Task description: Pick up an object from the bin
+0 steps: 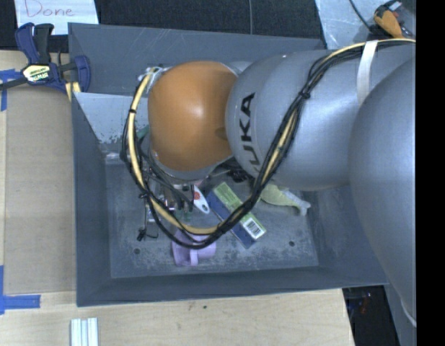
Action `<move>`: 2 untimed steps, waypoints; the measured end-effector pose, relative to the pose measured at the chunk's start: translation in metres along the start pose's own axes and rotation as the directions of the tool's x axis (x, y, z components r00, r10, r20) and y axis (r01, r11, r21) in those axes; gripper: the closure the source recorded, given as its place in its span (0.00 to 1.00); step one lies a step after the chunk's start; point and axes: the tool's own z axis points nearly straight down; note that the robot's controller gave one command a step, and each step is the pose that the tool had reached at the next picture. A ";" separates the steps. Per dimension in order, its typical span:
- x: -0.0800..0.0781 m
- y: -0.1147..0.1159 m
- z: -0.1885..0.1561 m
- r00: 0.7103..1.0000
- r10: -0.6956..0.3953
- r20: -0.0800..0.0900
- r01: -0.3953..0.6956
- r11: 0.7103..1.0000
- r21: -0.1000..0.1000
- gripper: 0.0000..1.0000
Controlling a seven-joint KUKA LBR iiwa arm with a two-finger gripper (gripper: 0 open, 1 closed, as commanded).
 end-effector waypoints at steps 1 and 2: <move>-0.002 -0.001 -0.003 1.000 0.003 0.007 -0.003 1.000 -0.002 0.00; -0.055 -0.079 0.095 0.986 -0.166 0.011 0.166 0.986 -0.001 0.00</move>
Offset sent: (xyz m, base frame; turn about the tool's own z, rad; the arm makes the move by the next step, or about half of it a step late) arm 0.0668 -0.0995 -0.1231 -0.2065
